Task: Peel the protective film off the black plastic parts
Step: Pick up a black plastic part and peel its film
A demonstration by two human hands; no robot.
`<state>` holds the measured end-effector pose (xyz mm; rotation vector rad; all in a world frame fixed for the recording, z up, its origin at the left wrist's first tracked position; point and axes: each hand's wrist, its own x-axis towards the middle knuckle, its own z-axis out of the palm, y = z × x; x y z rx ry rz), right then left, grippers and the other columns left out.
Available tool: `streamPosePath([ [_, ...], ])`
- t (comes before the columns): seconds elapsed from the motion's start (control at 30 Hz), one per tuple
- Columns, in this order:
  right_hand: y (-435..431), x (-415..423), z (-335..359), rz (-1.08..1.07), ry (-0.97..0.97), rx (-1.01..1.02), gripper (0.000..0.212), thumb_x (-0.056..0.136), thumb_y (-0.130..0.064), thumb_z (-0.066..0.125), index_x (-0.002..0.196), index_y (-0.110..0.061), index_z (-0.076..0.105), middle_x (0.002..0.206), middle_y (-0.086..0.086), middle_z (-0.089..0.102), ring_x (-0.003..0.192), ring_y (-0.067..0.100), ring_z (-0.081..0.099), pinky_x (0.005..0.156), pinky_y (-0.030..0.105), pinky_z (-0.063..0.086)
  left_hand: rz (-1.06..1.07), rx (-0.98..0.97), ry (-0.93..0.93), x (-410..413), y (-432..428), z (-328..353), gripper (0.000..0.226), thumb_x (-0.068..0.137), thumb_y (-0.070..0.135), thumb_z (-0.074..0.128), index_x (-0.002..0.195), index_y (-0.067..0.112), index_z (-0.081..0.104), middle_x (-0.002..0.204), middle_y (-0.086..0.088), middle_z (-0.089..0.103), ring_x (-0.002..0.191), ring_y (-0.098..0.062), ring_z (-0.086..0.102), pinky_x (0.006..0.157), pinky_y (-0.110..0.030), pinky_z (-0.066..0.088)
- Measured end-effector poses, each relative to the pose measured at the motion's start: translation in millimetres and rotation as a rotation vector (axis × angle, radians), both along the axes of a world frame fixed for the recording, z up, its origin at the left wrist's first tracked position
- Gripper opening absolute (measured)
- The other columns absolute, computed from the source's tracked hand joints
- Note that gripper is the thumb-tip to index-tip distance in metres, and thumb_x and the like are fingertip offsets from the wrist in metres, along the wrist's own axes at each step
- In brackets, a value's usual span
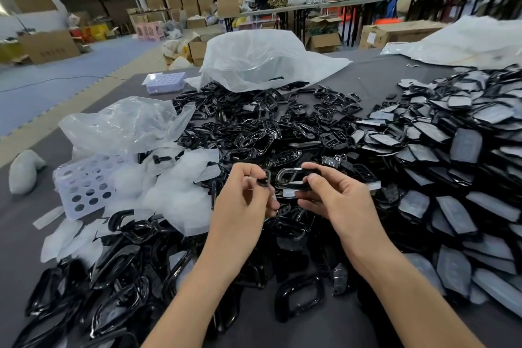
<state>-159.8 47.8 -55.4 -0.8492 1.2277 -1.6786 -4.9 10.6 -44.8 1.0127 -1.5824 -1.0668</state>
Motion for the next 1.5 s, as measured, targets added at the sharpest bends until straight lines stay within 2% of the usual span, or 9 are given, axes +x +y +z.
streamPosePath([
  [0.2, -1.8, 2.2, -7.7, -0.049, 0.258, -0.001, 0.024, 0.101, -0.016, 0.061, 0.104, -0.033, 0.076, 0.093, -0.006, 0.077, 0.087, 0.013, 0.075, 0.075, 0.025, 0.06, -0.012, 0.194, 0.255, -1.2, -5.3, -0.2, 0.01, 0.094, 0.017, 0.055, 0.097, 0.013, 0.063, 0.076, -0.001, 0.07, 0.072, -0.012, 0.069, 0.077, -0.03, 0.059],
  [0.37, -1.3, 5.8, -8.1, -0.009, 0.284, -0.005, 0.024, 0.101, -0.018, 0.06, 0.106, -0.036, 0.074, 0.095, -0.008, 0.078, 0.087, 0.012, 0.075, 0.074, 0.021, 0.059, 0.026, 0.115, 0.094, -1.9, -3.7, -3.1, 0.016, 0.097, 0.007, 0.056, 0.102, 0.021, 0.054, 0.085, 0.004, 0.068, 0.068, -0.009, 0.067, 0.072, -0.022, 0.055],
  [0.5, -0.1, 7.0, -2.8, 0.07, 0.175, -0.019, 0.024, 0.1, -0.012, 0.06, 0.107, -0.03, 0.075, 0.095, -0.003, 0.078, 0.088, 0.016, 0.076, 0.071, 0.02, 0.059, 0.044, -0.137, -0.164, -2.0, -0.7, -3.4, 0.023, 0.093, 0.017, 0.066, 0.099, 0.039, 0.063, 0.095, 0.025, 0.067, 0.082, 0.002, 0.062, 0.075, -0.01, 0.045],
  [0.63, 1.5, 8.2, 2.2, 0.148, 0.05, -0.027, 0.024, 0.099, -0.009, 0.06, 0.105, -0.024, 0.078, 0.096, 0.003, 0.078, 0.089, 0.019, 0.076, 0.072, 0.02, 0.059, 0.124, -0.208, -0.169, -4.5, 1.3, -5.1, 0.021, 0.091, 0.021, 0.069, 0.092, 0.043, 0.067, 0.102, 0.023, 0.06, 0.096, 0.0, 0.058, 0.08, -0.01, 0.041],
  [0.83, 2.2, 7.2, 4.6, 0.224, -0.023, -0.034, 0.026, 0.099, -0.009, 0.058, 0.101, -0.023, 0.08, 0.097, 0.01, 0.078, 0.088, 0.021, 0.076, 0.076, 0.022, 0.059, -0.014, 0.031, 0.096, -3.2, 0.5, -2.4, 0.023, 0.095, 0.014, 0.065, 0.096, 0.037, 0.063, 0.081, 0.007, 0.066, 0.076, -0.014, 0.065, 0.076, -0.027, 0.055],
  [1.1, 5.7, 7.1, 7.4, 0.261, 0.137, -0.06, 0.025, 0.101, -0.008, 0.055, 0.105, -0.019, 0.077, 0.091, 0.009, 0.078, 0.081, 0.016, 0.075, 0.074, 0.018, 0.057, -0.225, 0.058, -0.08, 14.8, -6.2, 6.5, 0.036, 0.096, 0.011, 0.059, 0.113, 0.043, 0.061, 0.082, 0.011, 0.064, 0.067, -0.011, 0.057, 0.065, -0.023, 0.049],
  [1.23, 6.3, 7.7, 7.5, 0.271, 0.132, -0.047, 0.024, 0.101, -0.01, 0.055, 0.106, -0.019, 0.077, 0.09, 0.009, 0.078, 0.081, 0.016, 0.075, 0.073, 0.017, 0.057, -0.195, 0.002, -0.133, 16.1, -6.9, 5.1, 0.035, 0.096, 0.015, 0.061, 0.112, 0.047, 0.06, 0.084, 0.011, 0.063, 0.07, -0.015, 0.056, 0.072, -0.039, 0.054],
  [1.37, 6.5, 6.7, 9.1, 0.275, 0.139, -0.057, 0.023, 0.1, -0.012, 0.057, 0.107, -0.021, 0.077, 0.093, 0.01, 0.077, 0.083, 0.017, 0.075, 0.075, 0.018, 0.057, -0.209, -0.033, -0.134, 19.4, -7.1, 7.3, 0.035, 0.096, 0.015, 0.062, 0.11, 0.046, 0.06, 0.089, 0.009, 0.066, 0.072, -0.014, 0.057, 0.068, -0.028, 0.051],
  [1.5, 7.5, 6.6, 11.9, 0.316, 0.068, -0.04, 0.026, 0.1, -0.014, 0.056, 0.103, -0.022, 0.08, 0.092, 0.012, 0.078, 0.082, 0.019, 0.075, 0.074, 0.019, 0.057, -0.268, 0.081, -0.07, 20.9, -6.2, 8.6, 0.025, 0.092, 0.021, 0.061, 0.11, 0.038, 0.062, 0.096, 0.003, 0.071, 0.083, -0.016, 0.07, 0.089, -0.041, 0.058],
])
